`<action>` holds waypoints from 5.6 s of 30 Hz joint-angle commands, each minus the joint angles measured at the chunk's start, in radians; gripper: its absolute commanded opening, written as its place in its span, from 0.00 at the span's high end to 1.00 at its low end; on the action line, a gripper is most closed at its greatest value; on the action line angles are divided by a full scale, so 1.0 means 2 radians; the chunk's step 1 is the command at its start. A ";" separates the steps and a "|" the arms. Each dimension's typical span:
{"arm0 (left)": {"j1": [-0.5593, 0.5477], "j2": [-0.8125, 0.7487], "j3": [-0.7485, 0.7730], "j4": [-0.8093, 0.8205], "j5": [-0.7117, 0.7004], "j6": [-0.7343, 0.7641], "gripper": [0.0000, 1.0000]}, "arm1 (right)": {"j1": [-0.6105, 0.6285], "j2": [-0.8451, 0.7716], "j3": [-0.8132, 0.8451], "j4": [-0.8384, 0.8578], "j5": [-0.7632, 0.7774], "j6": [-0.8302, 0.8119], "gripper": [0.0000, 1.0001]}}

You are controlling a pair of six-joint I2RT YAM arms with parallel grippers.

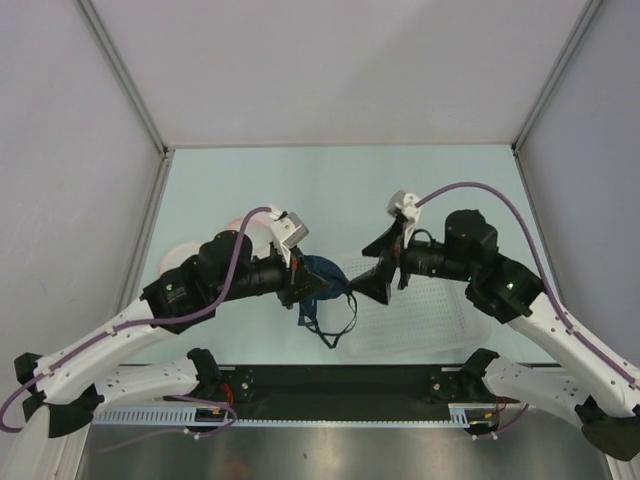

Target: Place the bra in the laundry bag and zip it closed

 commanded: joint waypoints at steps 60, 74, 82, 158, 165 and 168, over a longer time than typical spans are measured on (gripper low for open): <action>0.019 0.003 0.015 0.154 0.116 -0.179 1.00 | 0.107 0.080 -0.100 0.369 -0.103 0.096 0.15; 0.029 -0.022 0.021 0.108 0.048 -0.131 0.46 | 0.107 0.070 -0.101 0.341 -0.102 0.114 1.00; 0.040 -0.056 0.075 -0.013 -0.042 -0.058 0.06 | 0.085 0.082 -0.114 0.319 -0.079 0.121 1.00; 0.539 0.127 -0.214 0.072 -0.007 -0.131 1.00 | 0.182 0.484 0.117 0.549 0.395 -0.043 1.00; 0.538 0.106 -0.216 0.032 0.056 -0.134 1.00 | 0.198 0.571 0.157 0.681 0.486 -0.123 1.00; 0.539 0.083 -0.211 0.015 0.075 -0.131 1.00 | 0.202 0.625 0.176 0.765 0.523 -0.176 1.00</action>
